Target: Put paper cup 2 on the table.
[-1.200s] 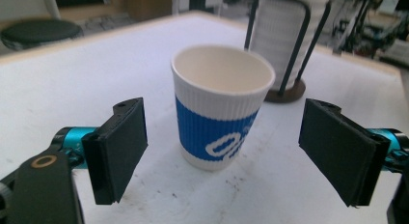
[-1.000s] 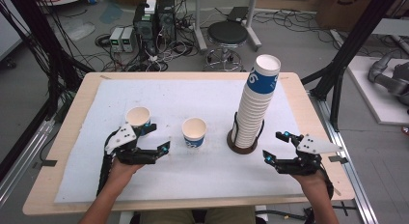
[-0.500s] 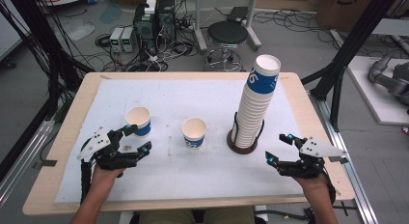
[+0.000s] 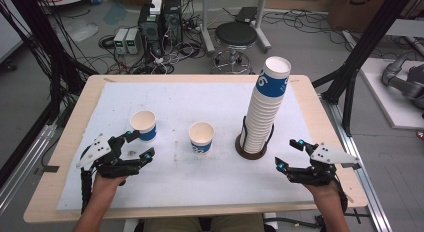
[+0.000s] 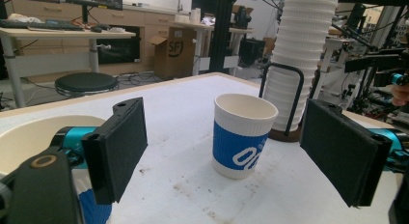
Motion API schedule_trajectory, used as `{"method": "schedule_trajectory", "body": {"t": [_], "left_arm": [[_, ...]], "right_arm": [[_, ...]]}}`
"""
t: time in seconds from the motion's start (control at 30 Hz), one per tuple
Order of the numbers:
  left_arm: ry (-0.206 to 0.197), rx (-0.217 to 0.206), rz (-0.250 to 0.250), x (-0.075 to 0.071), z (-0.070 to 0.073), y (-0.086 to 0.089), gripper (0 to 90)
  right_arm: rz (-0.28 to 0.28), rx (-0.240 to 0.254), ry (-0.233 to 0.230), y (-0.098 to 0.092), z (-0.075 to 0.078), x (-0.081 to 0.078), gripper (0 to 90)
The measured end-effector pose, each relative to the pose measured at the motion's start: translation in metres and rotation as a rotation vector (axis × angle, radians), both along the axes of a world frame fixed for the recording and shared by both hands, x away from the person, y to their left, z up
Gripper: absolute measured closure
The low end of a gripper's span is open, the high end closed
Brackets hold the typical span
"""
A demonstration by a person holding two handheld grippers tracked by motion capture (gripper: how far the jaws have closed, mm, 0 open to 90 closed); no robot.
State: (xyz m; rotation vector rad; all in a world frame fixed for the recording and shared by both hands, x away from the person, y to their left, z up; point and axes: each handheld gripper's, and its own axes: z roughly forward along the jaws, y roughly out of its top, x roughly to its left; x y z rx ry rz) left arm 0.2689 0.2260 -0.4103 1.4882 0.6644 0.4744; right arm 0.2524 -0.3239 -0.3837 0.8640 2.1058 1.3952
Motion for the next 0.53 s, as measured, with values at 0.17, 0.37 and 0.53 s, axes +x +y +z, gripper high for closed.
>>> {"method": "schedule_trajectory", "body": {"t": [0.17, 0.37, 0.53], "left_arm": [[0.001, 0.000, 0.001, 0.0005, -0.0008, -0.0005, 17.0], [-0.003, 0.001, 0.000, 0.0007, -0.0008, -0.0012, 17.0], [-0.001, 0.006, -0.007, 0.0012, -0.0013, -0.0024, 17.0]], "right_arm": [[0.002, 0.002, -0.001, -0.0001, -0.0003, 0.0006, 21.1], [0.001, 0.001, 0.002, -0.0003, -0.0008, 0.0009, 21.1], [0.000, 0.001, 0.001, -0.0012, -0.0006, 0.0014, 21.1]]}}
